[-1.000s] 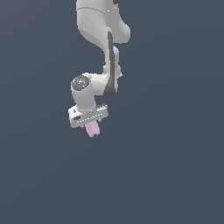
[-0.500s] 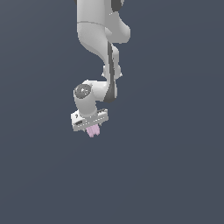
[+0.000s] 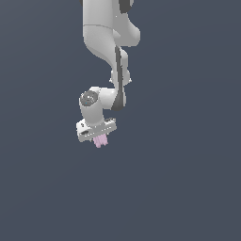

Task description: Pick up the object and move it to a goal position.

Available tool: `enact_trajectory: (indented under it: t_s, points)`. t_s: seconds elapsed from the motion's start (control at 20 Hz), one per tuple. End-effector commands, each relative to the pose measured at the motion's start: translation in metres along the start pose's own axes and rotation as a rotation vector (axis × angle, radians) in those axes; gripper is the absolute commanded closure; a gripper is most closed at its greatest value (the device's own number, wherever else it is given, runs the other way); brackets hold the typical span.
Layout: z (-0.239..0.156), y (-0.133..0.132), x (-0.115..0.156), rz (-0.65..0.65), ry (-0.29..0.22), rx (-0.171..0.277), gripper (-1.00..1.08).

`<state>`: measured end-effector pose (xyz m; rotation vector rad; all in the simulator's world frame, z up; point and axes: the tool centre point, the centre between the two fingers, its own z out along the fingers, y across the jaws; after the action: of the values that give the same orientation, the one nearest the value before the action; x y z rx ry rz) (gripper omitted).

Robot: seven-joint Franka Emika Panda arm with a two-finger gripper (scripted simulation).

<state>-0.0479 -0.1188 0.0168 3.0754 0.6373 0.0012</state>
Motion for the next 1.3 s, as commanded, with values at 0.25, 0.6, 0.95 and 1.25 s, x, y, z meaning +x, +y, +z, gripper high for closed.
enact_trajectory:
  t_s: [0.25,0.6,0.95,1.25]
  points:
    - [-0.002,-0.002,0.0,0.0,0.0,0.0,1.08]
    - [-0.019,-0.024,0.003,0.0,0.0,0.0,1.08]
    - [-0.056,-0.069,0.01,-0.001,-0.001,0.0,1.08]
    - [-0.103,-0.126,0.018,-0.001,-0.001,-0.001,1.08]
